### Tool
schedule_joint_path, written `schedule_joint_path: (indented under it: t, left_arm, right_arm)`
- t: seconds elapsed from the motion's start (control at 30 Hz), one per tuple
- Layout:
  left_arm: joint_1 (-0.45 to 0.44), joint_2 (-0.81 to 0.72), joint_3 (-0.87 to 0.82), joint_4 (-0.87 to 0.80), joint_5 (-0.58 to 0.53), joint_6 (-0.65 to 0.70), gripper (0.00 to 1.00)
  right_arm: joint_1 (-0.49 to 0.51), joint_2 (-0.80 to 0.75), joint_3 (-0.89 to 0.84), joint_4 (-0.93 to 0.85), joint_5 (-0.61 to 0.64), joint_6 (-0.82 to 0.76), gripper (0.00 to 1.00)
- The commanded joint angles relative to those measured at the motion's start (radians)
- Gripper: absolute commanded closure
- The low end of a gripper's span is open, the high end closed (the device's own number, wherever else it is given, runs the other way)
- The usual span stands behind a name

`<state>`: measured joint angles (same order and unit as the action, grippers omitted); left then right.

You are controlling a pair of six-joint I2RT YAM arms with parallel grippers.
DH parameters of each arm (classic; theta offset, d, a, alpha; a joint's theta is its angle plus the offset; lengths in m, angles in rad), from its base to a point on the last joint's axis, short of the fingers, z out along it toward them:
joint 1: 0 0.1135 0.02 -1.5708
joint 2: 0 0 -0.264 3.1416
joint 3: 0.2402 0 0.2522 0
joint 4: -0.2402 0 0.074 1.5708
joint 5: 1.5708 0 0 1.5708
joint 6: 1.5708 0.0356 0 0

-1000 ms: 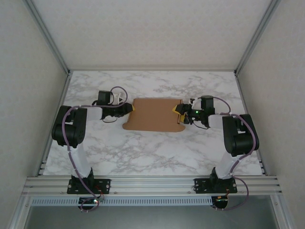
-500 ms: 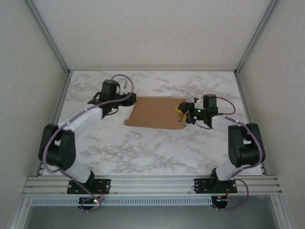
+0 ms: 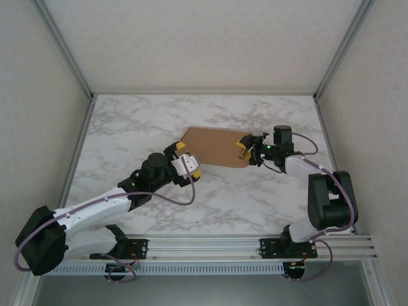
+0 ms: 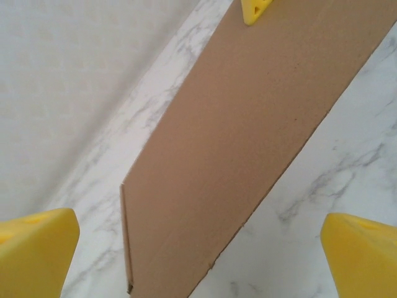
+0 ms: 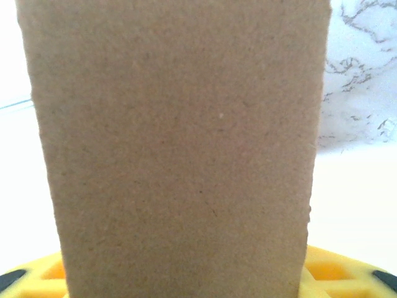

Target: Fold the paper box

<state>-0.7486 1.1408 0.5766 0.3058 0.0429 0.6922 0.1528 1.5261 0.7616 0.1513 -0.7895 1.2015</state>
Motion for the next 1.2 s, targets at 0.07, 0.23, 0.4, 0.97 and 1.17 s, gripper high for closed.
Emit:
schedule_joint_path:
  t: [0.07,0.23,0.4,0.97,1.17]
  left_arm:
    - [-0.051,0.086,-0.080,0.292,-0.223,0.148,0.01]
    - [-0.080,0.134,-0.138,0.458,-0.288,0.206,0.01]
    - [-0.093,0.192,-0.150,0.557,-0.351,0.260,0.02]
    - [-0.122,0.352,-0.090,0.750,-0.484,0.506,0.16]
    - [-0.135,0.384,-0.051,0.741,-0.512,0.570,0.28]
  right_arm:
    - [-0.003,-0.047,-0.039,0.111,-0.050,0.114,0.47]
    - [-0.001,-0.088,-0.050,0.115,-0.050,0.139,0.47]
    - [0.005,-0.122,-0.065,0.147,-0.054,0.188,0.47]
    - [0.043,-0.211,-0.087,0.131,-0.046,0.223,0.47]
    - [0.054,-0.221,-0.087,0.124,-0.040,0.224,0.47]
